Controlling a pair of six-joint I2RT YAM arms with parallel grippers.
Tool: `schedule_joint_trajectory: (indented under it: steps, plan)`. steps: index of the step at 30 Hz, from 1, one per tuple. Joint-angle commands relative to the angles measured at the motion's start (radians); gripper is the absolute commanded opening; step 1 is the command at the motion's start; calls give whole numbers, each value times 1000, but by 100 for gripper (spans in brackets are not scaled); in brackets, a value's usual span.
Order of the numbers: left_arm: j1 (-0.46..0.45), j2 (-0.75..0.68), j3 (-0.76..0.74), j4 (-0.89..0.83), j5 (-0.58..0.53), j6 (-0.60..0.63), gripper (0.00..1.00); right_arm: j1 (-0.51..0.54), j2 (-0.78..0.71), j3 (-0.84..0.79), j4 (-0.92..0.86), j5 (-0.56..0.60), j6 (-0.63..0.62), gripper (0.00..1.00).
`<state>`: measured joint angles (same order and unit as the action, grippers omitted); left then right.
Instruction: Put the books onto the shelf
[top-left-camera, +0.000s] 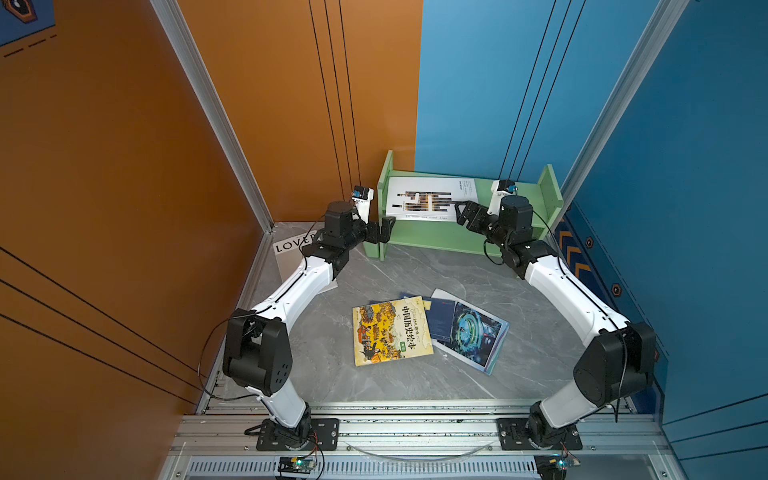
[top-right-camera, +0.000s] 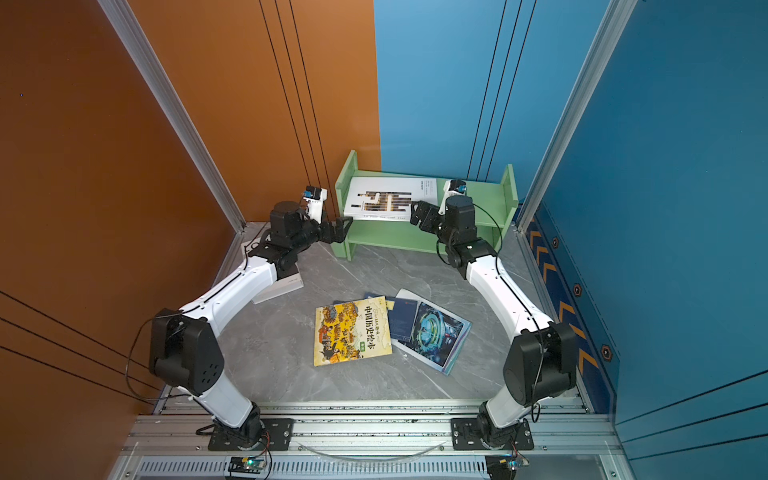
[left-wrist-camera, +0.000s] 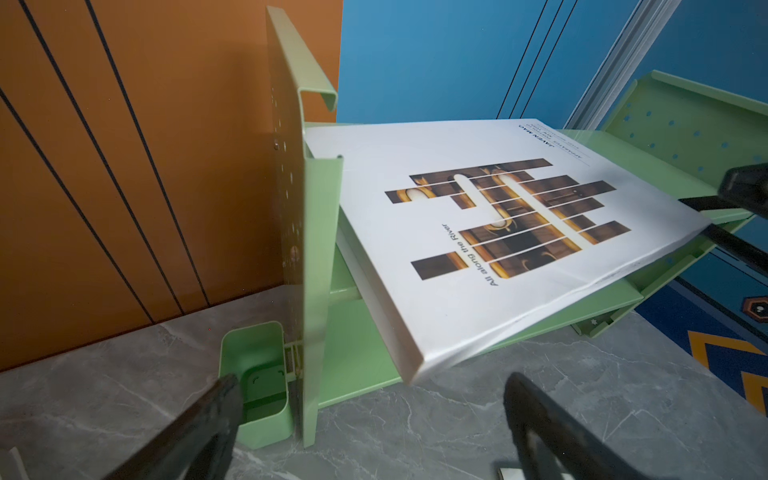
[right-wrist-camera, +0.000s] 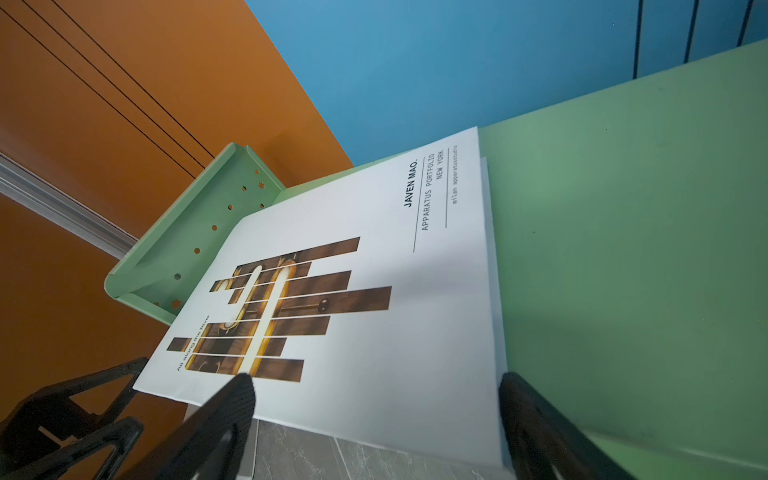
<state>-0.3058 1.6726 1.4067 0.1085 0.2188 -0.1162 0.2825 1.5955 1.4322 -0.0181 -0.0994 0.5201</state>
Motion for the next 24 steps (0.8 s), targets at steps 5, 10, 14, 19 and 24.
schedule_joint_trajectory:
  steps: [5,10,14,19,24]
  plan:
    - [24,46,52,35,9,-4,91,16,23,49,-17,20,-8,93]
    - [35,61,54,52,11,-22,87,21,43,69,-19,11,0,93]
    - [43,68,59,59,13,-31,76,27,57,81,-19,8,6,93]
    - [55,81,72,77,23,-55,72,31,66,83,-11,17,20,93]
    - [65,103,88,88,33,-82,65,30,76,83,5,14,35,93]
